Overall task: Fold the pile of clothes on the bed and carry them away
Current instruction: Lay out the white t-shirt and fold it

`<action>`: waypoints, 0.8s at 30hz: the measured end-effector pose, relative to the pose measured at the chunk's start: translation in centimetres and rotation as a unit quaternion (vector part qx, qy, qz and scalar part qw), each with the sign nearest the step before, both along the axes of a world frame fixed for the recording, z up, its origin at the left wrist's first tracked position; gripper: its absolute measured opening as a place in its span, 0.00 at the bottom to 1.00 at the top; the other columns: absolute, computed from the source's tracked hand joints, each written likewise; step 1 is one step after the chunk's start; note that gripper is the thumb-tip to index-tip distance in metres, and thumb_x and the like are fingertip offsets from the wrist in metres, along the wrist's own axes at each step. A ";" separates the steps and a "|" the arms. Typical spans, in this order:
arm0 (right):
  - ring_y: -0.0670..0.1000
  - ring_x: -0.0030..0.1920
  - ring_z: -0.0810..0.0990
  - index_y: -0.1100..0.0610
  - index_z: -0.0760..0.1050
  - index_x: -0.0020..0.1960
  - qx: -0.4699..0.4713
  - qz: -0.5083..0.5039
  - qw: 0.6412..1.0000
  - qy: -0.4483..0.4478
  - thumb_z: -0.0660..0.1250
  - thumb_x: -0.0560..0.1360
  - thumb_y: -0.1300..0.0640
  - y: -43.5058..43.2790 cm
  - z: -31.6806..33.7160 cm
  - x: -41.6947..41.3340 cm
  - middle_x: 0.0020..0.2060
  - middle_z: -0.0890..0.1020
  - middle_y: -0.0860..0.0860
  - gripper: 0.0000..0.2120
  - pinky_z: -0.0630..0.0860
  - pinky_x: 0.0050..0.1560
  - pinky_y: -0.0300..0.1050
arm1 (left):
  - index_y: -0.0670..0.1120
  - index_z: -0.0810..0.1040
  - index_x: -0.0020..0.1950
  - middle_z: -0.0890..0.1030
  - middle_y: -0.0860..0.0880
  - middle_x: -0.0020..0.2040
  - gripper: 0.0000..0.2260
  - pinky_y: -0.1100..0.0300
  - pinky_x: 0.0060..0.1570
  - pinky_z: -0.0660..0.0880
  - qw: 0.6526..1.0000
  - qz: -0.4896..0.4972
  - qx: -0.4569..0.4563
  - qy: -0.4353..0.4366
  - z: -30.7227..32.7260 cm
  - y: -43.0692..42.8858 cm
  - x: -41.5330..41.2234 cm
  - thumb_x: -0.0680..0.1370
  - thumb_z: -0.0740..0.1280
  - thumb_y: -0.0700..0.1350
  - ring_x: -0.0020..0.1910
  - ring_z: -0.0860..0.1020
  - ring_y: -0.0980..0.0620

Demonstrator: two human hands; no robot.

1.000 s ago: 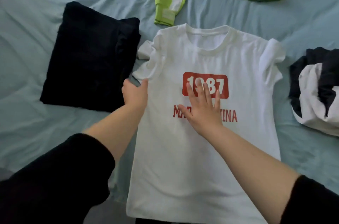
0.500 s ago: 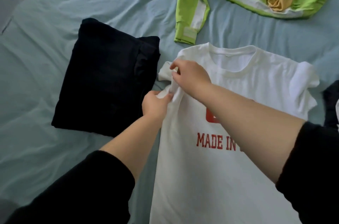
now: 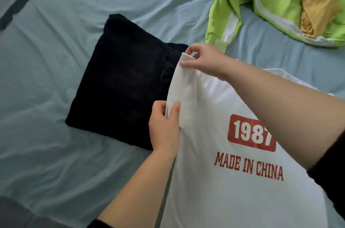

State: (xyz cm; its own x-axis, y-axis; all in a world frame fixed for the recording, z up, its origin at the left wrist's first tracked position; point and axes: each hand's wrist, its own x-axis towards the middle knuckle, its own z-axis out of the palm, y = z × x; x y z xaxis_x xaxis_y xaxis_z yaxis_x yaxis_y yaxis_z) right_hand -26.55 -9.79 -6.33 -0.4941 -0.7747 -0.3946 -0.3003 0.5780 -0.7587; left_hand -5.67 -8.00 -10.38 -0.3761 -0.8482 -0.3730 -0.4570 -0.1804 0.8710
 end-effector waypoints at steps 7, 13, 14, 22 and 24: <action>0.50 0.41 0.80 0.53 0.73 0.59 -0.013 -0.080 0.979 -0.189 0.61 0.80 0.56 -1.7 -2.9 3.6 0.45 0.83 0.56 0.09 0.75 0.43 0.39 | 0.56 0.68 0.45 0.77 0.55 0.38 0.07 0.56 0.31 0.77 0.992 -0.039 -0.024 -0.119 -1.8 -3.1 0.8 0.78 0.65 0.53 0.31 0.78 0.58; 0.52 0.40 0.83 0.54 0.77 0.58 -0.023 -0.272 0.942 -0.198 0.62 0.80 0.52 8.4 -2.9 3.7 0.45 0.85 0.53 0.10 0.76 0.41 0.42 | 0.54 0.65 0.51 0.69 0.57 0.41 0.08 0.62 0.28 0.62 0.978 -0.044 -0.108 -0.171 -0.4 -1.4 0.3 0.78 0.65 0.47 0.32 0.72 0.58; 0.51 0.40 0.83 0.55 0.77 0.57 0.003 -0.286 0.941 -0.183 0.62 0.80 0.52 11.1 -2.9 3.6 0.44 0.85 0.53 0.11 0.77 0.43 0.43 | 0.55 0.65 0.51 0.69 0.58 0.42 0.08 0.62 0.28 0.62 0.976 -0.064 -0.119 -0.171 -0.1 -0.8 0.2 0.77 0.64 0.48 0.33 0.72 0.59; 0.49 0.35 0.79 0.57 0.78 0.51 0.059 -0.509 0.854 -0.090 0.63 0.79 0.57 29.5 -3.3 0.9 0.39 0.83 0.53 0.07 0.74 0.36 0.41 | 0.55 0.70 0.68 0.73 0.52 0.65 0.18 0.52 0.65 0.66 0.884 -0.368 -0.160 -0.241 -0.2 8.3 -6.6 0.78 0.63 0.53 0.65 0.70 0.49; 0.47 0.38 0.77 0.56 0.77 0.53 0.078 -0.567 0.820 -0.014 0.62 0.78 0.57 33.5 -3.7 0.2 0.42 0.81 0.50 0.07 0.71 0.36 0.40 | 0.55 0.60 0.75 0.62 0.47 0.74 0.28 0.47 0.73 0.52 0.856 -0.414 -0.156 -0.268 -0.9 12.7 -8.9 0.76 0.63 0.57 0.75 0.56 0.45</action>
State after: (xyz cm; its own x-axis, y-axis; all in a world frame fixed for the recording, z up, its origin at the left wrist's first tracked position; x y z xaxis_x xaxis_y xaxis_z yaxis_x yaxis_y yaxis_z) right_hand -26.31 23.69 -10.00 -0.8510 0.2371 -0.4685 0.5133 0.5639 -0.6469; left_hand -14.56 4.71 -11.25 -0.7426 -0.4633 -0.4837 -0.6642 0.6021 0.4430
